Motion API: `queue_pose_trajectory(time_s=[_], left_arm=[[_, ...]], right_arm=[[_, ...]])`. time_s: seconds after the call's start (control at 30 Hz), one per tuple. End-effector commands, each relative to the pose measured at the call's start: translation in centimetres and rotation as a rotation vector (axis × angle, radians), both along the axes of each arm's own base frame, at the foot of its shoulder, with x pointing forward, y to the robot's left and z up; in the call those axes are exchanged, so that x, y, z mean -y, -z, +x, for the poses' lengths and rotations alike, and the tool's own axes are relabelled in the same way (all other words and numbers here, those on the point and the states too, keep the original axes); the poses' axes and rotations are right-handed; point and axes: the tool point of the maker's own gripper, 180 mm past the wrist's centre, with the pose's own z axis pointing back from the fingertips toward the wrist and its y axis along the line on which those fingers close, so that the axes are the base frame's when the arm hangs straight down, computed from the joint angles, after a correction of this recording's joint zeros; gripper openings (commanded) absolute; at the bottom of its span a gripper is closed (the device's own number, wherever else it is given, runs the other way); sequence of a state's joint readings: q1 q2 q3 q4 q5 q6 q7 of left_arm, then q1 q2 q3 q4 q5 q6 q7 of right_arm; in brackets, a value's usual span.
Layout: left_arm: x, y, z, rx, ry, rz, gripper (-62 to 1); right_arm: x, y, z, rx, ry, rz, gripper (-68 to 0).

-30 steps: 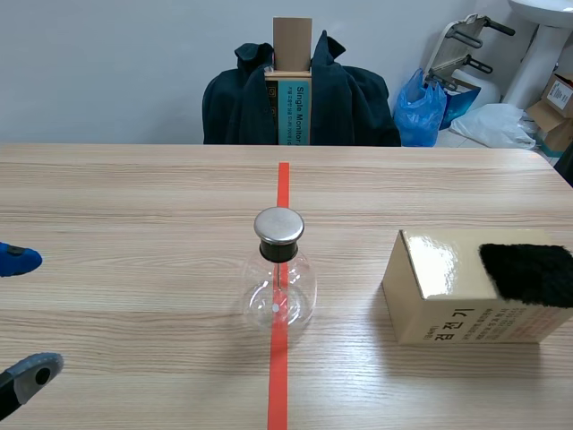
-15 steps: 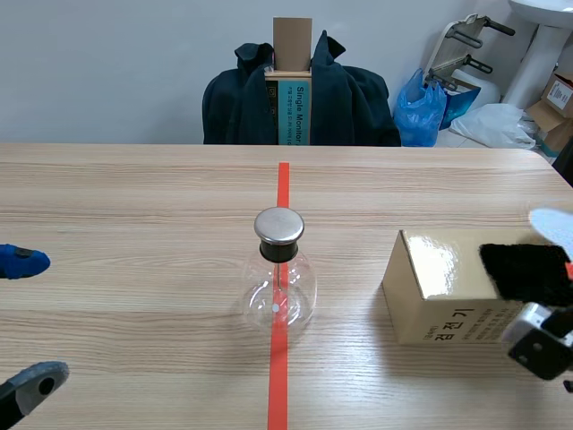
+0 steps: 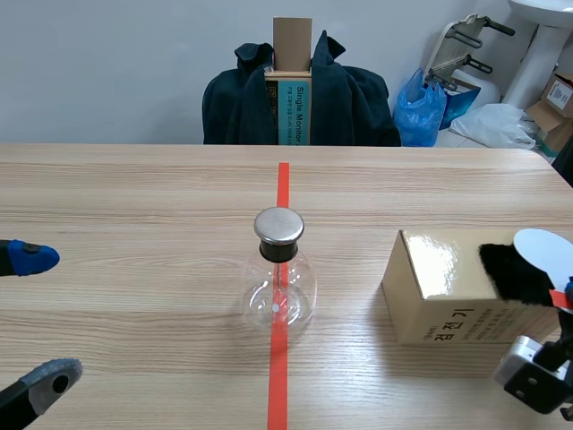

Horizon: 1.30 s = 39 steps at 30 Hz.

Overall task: Do the electroscope experiment.
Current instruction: 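Rub the plate on the fur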

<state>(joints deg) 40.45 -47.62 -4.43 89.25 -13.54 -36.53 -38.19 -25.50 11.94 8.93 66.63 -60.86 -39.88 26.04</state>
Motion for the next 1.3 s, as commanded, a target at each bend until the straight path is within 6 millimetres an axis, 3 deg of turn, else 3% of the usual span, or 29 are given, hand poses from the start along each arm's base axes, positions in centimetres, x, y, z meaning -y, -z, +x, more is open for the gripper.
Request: queue_pose_trajectory(time_s=[0.0,0.1,0.23,0.43,0.6,0.77,0.93,1.03,1.1,1.2,1.27], left_arm=[[0.3,-0.8,0.1,0.017,-0.001,-0.036,1.4],[0.3,-0.8,0.1,0.017,-0.001,-0.036,1.4],[0.3,-0.8,0.1,0.017,-0.001,-0.036,1.4],[0.3,-0.8,0.1,0.017,-0.001,-0.036,1.4],[0.3,-0.8,0.1,0.017,-0.001,-0.036,1.4],[0.3,-0.8,0.1,0.017,-0.001,-0.036,1.4],[0.3,-0.8,0.1,0.017,-0.001,-0.036,1.4],[0.3,-0.8,0.1,0.017,-0.001,-0.036,1.4],[0.3,-0.8,0.1,0.017,-0.001,-0.036,1.4],[0.3,-0.8,0.1,0.017,-0.002,-0.037,1.4],[0.3,-0.8,0.1,0.017,-0.002,-0.037,1.4]], right_arm=[[-0.9,-0.1,-0.3,-0.005,-0.067,-0.013,-66.7],[-1.1,-0.3,-0.7,0.012,-0.080,-0.026,-66.7],[0.8,-1.0,-1.3,0.044,0.001,-0.062,-66.7],[-1.9,-0.8,-2.9,0.016,-0.133,-0.055,-66.7],[0.4,-1.9,-2.8,0.040,-0.018,-0.072,-66.7],[-2.1,-1.9,-2.9,0.041,-0.135,-0.063,-66.7],[0.9,-2.8,-2.5,0.064,0.011,-0.083,-66.7],[-1.6,-2.4,-2.6,0.053,-0.112,-0.077,-66.7],[-2.2,-2.2,-2.7,0.048,-0.128,-0.076,-66.7],[0.6,-2.6,-2.5,0.058,0.018,-0.090,-66.7],[0.8,-2.7,-2.5,0.058,0.013,-0.098,-66.7]])
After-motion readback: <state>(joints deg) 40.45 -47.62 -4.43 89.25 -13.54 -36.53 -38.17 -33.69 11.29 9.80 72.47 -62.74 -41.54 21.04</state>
